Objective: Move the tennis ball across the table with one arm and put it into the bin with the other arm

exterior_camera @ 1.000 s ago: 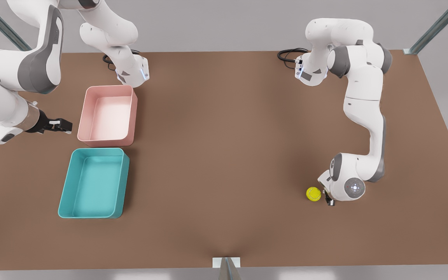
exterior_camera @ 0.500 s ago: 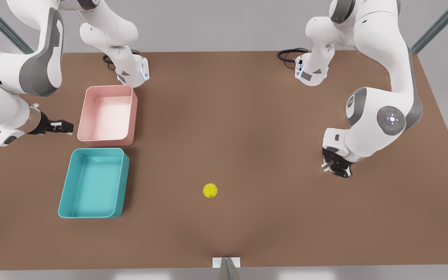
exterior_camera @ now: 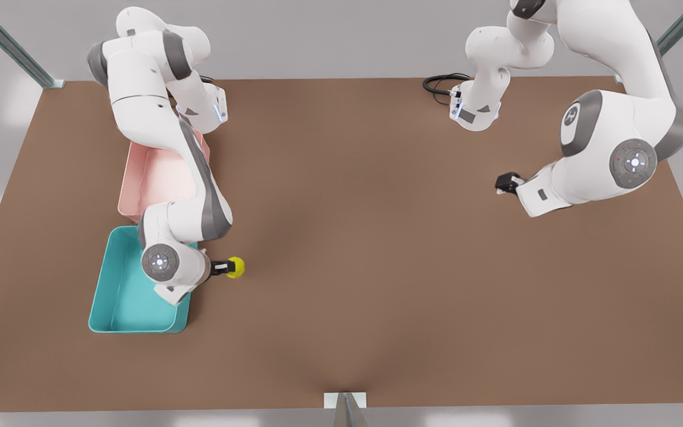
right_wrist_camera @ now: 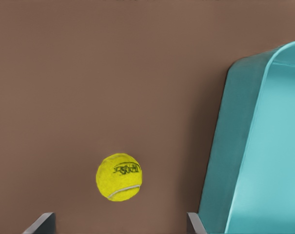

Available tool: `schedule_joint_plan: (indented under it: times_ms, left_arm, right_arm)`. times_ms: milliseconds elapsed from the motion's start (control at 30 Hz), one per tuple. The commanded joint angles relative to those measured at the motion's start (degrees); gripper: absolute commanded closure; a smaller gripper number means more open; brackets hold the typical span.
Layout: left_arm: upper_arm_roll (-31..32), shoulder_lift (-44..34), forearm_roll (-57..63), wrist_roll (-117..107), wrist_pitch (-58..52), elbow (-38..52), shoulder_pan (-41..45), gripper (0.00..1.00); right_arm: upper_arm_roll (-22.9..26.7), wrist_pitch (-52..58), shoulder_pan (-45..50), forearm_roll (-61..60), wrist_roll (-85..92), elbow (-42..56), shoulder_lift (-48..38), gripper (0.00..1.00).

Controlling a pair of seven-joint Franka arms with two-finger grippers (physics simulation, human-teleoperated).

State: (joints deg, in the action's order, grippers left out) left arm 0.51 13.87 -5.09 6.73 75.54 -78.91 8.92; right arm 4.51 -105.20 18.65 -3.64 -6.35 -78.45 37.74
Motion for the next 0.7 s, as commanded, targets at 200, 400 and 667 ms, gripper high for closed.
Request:
schedule_joint_plan:
  times_ms: [200, 400, 667]
  left_arm:
    - [-0.07, 0.28, 0.08, -32.31, -2.07, -0.1, -0.57, 0.0]
    - [0.02, 0.28, 0.08, -32.31, -2.07, -0.28, -0.92, 0.0]
    - [-0.07, 0.81, 0.25, -32.22, -1.72, -0.28, -1.18, 0.0]
  right_arm:
    - [-0.03, -24.08, 1.13, -0.32, -17.64, -13.66, -3.64, 0.0]
    - [0.15, -28.48, 0.78, 0.21, -17.38, -16.74, -3.29, 0.0]
    - [0.15, -31.11, 0.78, 0.39, -16.67, -27.63, -7.77, 0.0]
